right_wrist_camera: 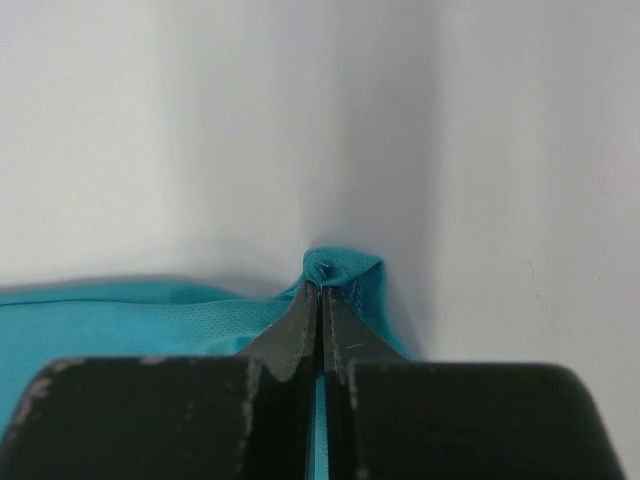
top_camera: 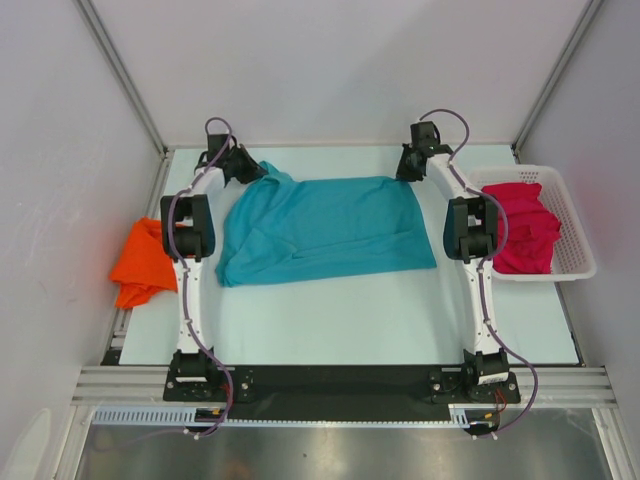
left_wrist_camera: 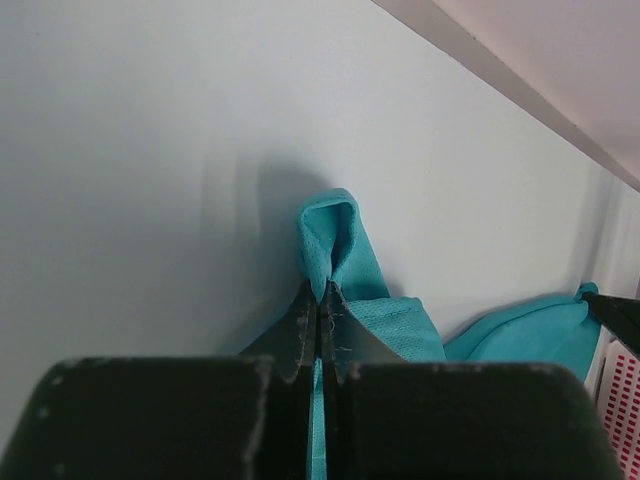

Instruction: Fold and stack the t-shirts

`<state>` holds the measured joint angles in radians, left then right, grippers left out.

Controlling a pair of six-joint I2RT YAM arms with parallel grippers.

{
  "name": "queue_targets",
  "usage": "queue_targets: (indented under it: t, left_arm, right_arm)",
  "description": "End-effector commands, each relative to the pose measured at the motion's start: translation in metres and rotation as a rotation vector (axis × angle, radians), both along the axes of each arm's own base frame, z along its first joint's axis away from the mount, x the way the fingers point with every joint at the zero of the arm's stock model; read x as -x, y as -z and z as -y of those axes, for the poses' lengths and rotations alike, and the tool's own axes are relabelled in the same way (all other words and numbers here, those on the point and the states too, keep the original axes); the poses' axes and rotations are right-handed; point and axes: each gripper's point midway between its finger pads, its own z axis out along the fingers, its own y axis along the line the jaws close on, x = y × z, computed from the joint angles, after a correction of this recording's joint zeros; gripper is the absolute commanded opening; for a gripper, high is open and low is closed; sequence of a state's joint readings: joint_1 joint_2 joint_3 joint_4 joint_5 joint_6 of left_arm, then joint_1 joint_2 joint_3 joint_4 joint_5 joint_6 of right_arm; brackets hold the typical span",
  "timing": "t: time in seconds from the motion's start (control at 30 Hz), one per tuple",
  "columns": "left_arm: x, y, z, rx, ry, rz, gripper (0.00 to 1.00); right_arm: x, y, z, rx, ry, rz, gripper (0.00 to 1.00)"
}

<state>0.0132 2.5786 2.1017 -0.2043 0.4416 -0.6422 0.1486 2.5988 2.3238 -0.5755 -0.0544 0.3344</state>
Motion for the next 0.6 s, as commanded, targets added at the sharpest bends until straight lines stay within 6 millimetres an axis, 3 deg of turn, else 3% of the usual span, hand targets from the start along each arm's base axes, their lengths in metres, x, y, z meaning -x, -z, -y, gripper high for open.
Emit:
queue_targets:
  t: [0.0, 0.03, 0.3, 0.57]
  left_arm:
    - [0.000, -0.057, -0.004, -0.057, 0.000, 0.092, 0.00]
    - [0.000, -0.068, -0.005, -0.063, 0.000, 0.111, 0.00]
    - [0.009, -0.106, -0.010, -0.094, -0.004, 0.157, 0.00]
    - [0.025, -0.129, -0.008, -0.096, 0.004, 0.172, 0.00]
  right_arm:
    - [0.004, -0.049, 0.010, 0.049, -0.003, 0.054, 0.00]
    - [0.004, -0.054, 0.011, 0.048, -0.003, 0.062, 0.00]
    - [0.008, -0.101, 0.013, 0.044, -0.004, 0.124, 0.00]
    - [0.023, -0.120, 0.016, 0.055, -0.008, 0.136, 0.00]
